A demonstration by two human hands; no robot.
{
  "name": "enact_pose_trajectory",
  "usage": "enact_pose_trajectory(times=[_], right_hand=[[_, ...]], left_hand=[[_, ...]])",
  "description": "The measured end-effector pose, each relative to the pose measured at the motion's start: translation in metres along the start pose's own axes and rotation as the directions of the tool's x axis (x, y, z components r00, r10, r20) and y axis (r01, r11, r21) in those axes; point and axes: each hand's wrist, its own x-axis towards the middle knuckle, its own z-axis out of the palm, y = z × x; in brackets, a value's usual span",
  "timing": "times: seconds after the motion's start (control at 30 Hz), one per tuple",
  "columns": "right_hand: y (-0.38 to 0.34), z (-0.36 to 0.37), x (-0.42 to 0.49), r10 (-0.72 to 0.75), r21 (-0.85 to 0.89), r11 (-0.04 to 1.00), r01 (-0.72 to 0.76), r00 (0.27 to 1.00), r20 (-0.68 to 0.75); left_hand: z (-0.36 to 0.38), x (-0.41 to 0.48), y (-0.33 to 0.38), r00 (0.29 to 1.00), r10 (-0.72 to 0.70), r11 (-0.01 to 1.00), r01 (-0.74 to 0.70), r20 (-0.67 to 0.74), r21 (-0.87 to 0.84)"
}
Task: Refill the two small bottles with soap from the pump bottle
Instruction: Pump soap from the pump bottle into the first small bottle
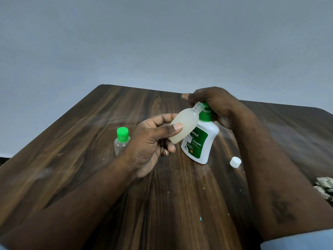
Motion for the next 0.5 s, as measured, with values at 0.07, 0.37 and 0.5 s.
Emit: enact_pose_trajectory(times=[0.07, 0.37, 0.5], right_hand=[[-0.0010, -0.0006, 0.0002, -0.006, -0.003, 1.000, 0.006, 1.000, -0.001], [-0.0021, -0.0016, 0.0018, -0.001, -0.008, 1.000, 0.001, 1.000, -0.030], [0.0008, -0.0004, 0.0012, 0.023, -0.005, 1.000, -0.023, 1.000, -0.017]], left_hand=[[0.0001, 0.0009, 0.0004, 1.000, -0.004, 1.000, 0.004, -0.002, 0.000], [0.0005, 0.0007, 0.0017, 1.000, 0.001, 1.000, -0.001, 0.004, -0.001], [0.0011, -0.0005, 0.0015, 1.000, -0.002, 1.000, 0.002, -0.006, 0.004]])
